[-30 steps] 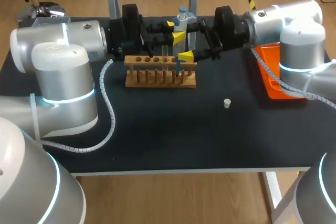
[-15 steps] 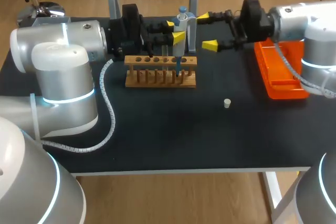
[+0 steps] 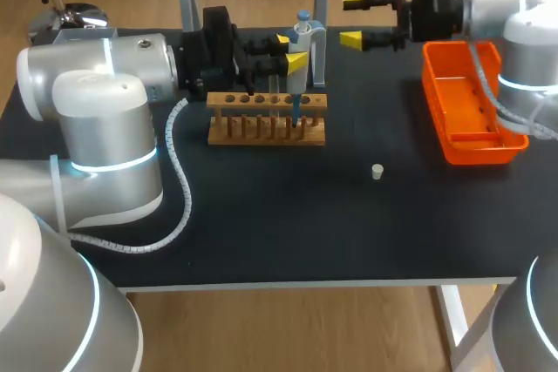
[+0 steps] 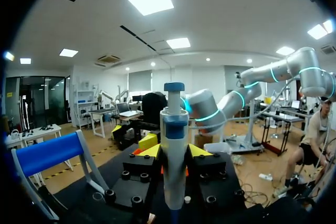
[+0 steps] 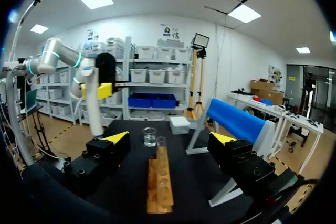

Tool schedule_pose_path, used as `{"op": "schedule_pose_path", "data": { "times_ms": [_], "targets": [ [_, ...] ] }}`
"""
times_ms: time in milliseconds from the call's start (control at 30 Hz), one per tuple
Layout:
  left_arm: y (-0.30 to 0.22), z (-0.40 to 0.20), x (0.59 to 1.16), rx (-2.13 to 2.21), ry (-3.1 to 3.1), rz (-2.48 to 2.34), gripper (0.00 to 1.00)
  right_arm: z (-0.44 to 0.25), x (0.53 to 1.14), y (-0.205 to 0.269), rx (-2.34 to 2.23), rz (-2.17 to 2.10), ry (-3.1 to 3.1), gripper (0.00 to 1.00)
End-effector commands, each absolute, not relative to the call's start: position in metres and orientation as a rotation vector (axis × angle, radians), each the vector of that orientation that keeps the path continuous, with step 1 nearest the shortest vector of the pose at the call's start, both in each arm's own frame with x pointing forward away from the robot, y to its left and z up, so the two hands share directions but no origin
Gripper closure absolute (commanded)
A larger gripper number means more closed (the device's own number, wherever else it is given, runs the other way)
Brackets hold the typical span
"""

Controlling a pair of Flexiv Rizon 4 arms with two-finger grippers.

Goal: Invert the test tube, pick up the pipette, mount the tip to pipette, aspirate from beaker and dispense into the tube, eject the tip, return the pipette, and cap with the stopper.

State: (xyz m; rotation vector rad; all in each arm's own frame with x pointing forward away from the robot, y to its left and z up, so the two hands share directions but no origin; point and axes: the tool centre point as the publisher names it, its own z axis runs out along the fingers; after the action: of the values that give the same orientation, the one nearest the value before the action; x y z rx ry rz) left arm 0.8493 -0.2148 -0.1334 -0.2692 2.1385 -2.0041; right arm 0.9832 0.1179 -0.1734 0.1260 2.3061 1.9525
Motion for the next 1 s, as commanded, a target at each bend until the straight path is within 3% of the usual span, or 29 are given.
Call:
{"op": "schedule_pose_path", "data": {
  "times_ms": [33, 1000],
  "targets": [
    [-0.217, -0.134, 0.85, -0.272, 2.132, -2.005, 1.0, -0.17, 1.005, 0.139, 0.17, 1.898, 2.31, 0.0],
    [-0.217, -0.134, 0.85, -0.272, 2.132, -2.005, 1.0, -0.174, 1.109, 0.208, 0.386, 1.634, 2.288, 0.0]
  ]
}}
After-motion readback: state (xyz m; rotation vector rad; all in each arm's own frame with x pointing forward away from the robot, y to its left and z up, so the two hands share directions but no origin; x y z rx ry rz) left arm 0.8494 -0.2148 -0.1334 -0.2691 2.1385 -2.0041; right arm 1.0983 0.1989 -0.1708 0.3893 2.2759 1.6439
